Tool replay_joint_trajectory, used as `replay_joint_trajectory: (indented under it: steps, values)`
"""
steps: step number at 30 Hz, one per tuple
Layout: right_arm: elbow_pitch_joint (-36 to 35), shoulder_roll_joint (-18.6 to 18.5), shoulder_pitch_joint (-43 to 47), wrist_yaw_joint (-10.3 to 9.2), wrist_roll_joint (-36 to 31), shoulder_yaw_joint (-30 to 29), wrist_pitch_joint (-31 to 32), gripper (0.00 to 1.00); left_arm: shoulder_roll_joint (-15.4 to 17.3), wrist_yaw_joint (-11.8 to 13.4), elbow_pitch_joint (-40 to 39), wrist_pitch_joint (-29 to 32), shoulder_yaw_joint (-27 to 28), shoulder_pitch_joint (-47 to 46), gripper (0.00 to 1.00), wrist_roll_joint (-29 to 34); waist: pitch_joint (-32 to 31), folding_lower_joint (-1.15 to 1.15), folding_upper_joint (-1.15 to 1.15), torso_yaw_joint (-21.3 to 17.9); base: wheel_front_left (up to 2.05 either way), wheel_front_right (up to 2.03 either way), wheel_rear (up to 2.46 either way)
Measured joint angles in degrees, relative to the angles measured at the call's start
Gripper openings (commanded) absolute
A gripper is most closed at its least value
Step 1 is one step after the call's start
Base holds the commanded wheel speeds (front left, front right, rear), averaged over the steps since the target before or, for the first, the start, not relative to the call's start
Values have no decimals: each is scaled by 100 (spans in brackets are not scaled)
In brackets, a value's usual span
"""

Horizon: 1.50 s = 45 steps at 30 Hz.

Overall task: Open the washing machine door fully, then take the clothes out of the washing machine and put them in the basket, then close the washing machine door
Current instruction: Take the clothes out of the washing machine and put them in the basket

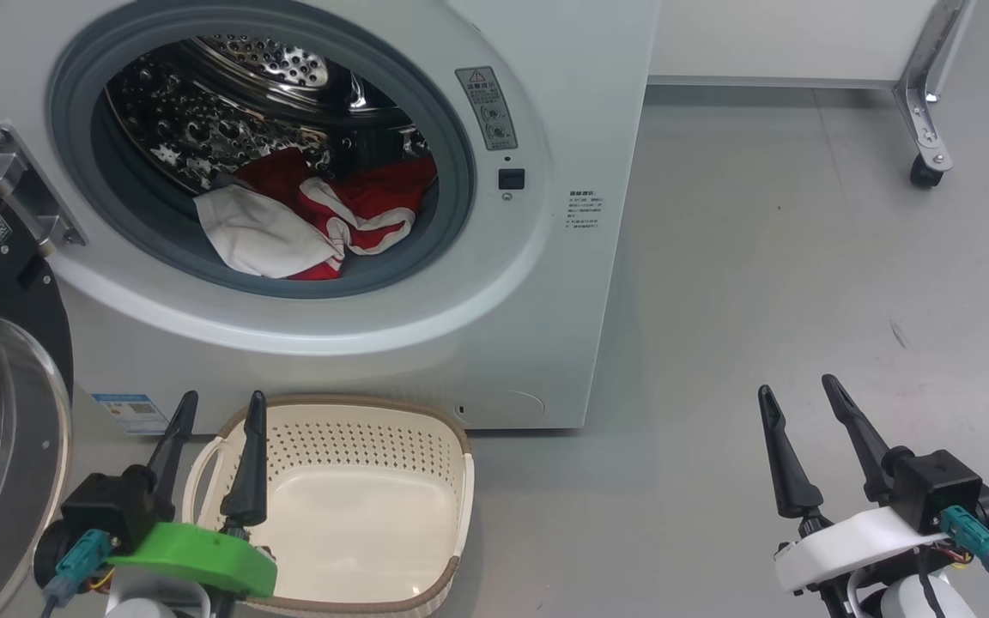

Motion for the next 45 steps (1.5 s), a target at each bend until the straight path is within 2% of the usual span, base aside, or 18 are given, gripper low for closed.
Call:
replay_joint_trajectory:
  steps: [15,45]
  values:
    - [-1,4,13,5,0,5,0,100,30,0,-5,1,-30,6,100,10,39,0,0,-36,39,-39,0]
    - [-3,32,11,5,0,-14,0,100,35,0,34,47,-66,6,100,10,109,0,0,-63,1,-1,0]
